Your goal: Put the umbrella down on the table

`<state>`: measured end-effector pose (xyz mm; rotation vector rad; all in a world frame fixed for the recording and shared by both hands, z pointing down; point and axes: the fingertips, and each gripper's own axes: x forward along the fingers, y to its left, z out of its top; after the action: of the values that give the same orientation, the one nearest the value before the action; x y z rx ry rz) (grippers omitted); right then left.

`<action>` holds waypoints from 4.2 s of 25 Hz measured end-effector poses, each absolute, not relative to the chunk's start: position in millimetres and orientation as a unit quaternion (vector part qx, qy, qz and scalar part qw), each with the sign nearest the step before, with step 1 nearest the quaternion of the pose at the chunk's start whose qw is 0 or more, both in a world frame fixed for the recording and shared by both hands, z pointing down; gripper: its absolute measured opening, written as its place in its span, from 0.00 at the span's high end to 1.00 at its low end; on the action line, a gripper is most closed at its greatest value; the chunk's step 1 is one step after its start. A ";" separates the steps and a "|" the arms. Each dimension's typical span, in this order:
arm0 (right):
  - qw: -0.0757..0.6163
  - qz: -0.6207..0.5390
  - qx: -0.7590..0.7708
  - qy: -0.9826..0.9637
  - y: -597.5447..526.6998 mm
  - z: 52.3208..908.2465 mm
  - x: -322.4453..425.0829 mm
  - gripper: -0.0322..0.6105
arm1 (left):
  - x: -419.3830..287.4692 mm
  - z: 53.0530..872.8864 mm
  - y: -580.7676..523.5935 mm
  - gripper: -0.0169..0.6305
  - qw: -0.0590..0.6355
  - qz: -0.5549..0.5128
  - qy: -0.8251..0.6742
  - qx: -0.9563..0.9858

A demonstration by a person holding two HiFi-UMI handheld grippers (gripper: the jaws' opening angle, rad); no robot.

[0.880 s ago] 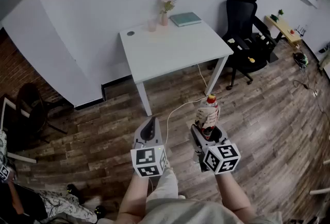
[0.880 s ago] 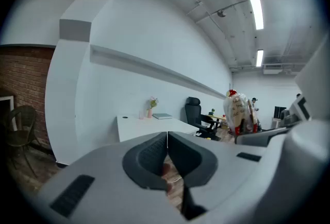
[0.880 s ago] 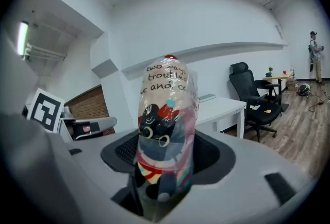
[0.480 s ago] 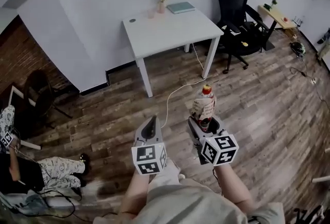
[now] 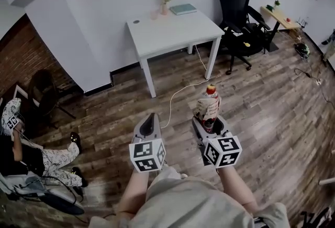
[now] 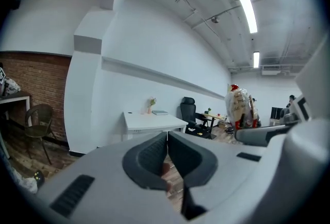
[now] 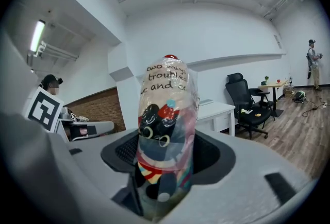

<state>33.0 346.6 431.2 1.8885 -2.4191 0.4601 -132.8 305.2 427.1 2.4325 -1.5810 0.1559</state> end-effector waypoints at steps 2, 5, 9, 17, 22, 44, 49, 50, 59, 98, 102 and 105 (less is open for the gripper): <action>0.007 0.156 0.607 -0.779 350.8 429.0 33.6 0.53 | -130.4 423.9 309.6 0.96 0.114 0.050 -0.537 0.835; -0.001 0.159 0.608 -0.778 356.5 426.2 35.8 0.53 | -125.2 420.4 315.8 0.96 0.112 0.047 -0.528 0.840; -0.002 0.149 0.610 -0.778 362.8 421.2 38.1 0.53 | -119.7 414.8 322.5 0.96 0.111 0.039 -0.524 0.844; -0.001 0.147 0.605 -0.783 370.1 419.7 36.4 0.53 | -116.0 415.6 333.5 0.96 0.114 0.042 -0.525 0.843; -0.008 0.154 0.606 -0.781 359.8 419.8 39.7 0.53 | -112.0 415.4 324.9 0.96 0.118 0.036 -0.522 0.844; -0.011 0.156 0.610 -0.776 179.6 424.4 79.7 0.53 | -76.2 425.8 141.5 0.96 0.130 0.035 -0.513 0.848; -0.007 0.154 0.614 -0.774 126.0 419.1 83.1 0.53 | -73.1 424.0 85.2 0.96 0.133 0.040 -0.509 0.849; -0.007 0.153 0.616 -0.773 115.7 418.6 84.3 0.53 | -72.4 424.1 74.3 0.96 0.132 0.041 -0.509 0.850; -0.008 0.153 0.627 -0.764 31.4 414.1 88.0 0.53 | -71.5 425.2 -15.4 0.96 0.136 0.041 -0.501 0.854; 0.007 0.145 0.596 -0.789 -239.3 435.0 117.7 0.53 | -51.4 451.2 -264.3 0.96 0.141 0.048 -0.545 0.825; 0.017 0.147 0.584 -0.798 -279.1 434.6 124.7 0.53 | -42.4 447.0 -296.5 0.96 0.144 0.044 -0.554 0.819; 0.023 0.151 0.577 -0.802 -306.6 435.2 131.7 0.53 | -36.0 446.0 -318.5 0.96 0.144 0.047 -0.561 0.814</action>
<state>131.7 -306.6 435.2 1.7876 -2.4849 0.4665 -36.0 -318.5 446.0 2.3464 -1.6157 0.1344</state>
